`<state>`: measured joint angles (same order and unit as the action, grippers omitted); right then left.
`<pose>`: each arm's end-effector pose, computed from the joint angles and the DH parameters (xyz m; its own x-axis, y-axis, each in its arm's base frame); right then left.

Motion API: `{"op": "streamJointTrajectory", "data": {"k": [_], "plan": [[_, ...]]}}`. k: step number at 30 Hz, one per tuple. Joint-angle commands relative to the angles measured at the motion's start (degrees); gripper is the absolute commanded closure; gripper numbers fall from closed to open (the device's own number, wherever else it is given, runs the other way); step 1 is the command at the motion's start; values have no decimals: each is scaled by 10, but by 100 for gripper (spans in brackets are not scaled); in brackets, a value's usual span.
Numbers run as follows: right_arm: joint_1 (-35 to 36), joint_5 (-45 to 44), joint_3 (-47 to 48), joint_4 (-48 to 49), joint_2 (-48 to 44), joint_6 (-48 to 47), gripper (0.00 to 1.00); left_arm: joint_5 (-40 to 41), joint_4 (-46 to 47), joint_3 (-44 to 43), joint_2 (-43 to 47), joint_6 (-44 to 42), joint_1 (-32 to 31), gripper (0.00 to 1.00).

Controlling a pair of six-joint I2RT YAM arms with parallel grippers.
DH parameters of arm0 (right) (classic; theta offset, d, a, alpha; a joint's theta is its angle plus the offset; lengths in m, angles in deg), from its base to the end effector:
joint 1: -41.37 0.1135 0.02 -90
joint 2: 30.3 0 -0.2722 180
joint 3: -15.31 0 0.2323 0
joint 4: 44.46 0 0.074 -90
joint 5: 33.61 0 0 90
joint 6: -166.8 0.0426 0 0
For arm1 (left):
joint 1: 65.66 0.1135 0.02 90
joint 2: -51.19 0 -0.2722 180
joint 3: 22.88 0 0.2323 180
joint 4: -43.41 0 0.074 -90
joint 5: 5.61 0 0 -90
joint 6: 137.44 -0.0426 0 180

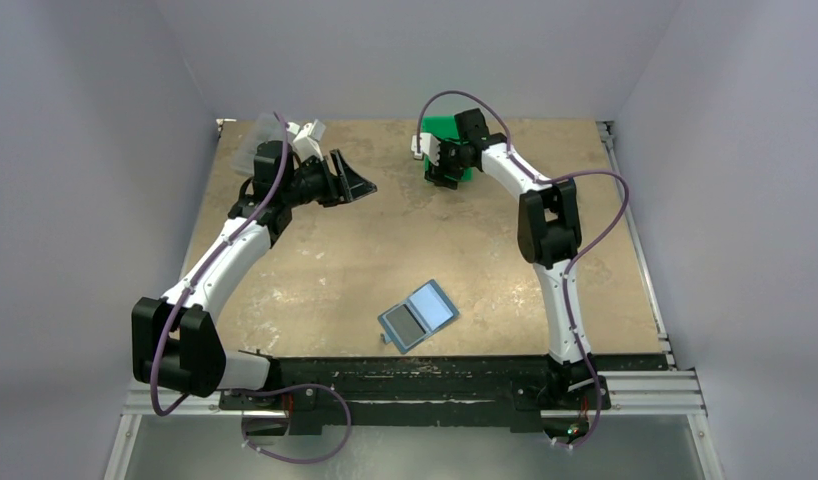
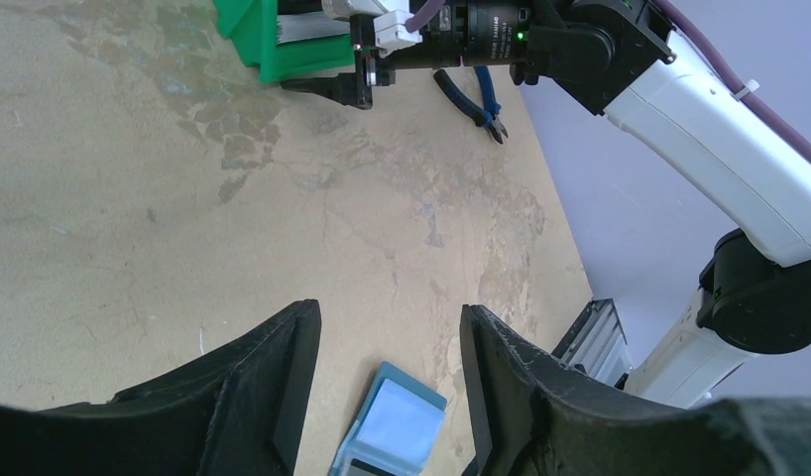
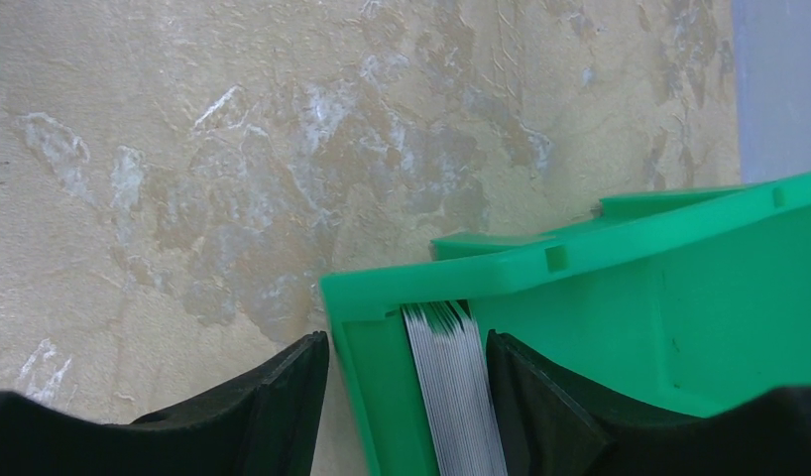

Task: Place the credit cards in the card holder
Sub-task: Move the storage box to the center of the board.

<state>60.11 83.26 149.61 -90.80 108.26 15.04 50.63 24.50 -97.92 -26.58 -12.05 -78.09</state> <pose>0.4927 0.1875 0.1898 0.1456 -0.7805 -0.6080 -0.9088 0.1374 -0.3939 0.2840 -0.0868 0.3281 -0.6894 -0.3411 -0.6391 0.3486 0.6172 -0.7054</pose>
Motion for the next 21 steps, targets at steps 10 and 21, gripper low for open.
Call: {"op": "streamJointTrajectory", "data": {"k": [10,21], "plan": [[2,-1,-40,-11,-69,-7,36,-15,31,8,10,8,4,43],[2,-4,-56,-25,-87,-10,36,-18,31,10,10,11,4,42]]}}
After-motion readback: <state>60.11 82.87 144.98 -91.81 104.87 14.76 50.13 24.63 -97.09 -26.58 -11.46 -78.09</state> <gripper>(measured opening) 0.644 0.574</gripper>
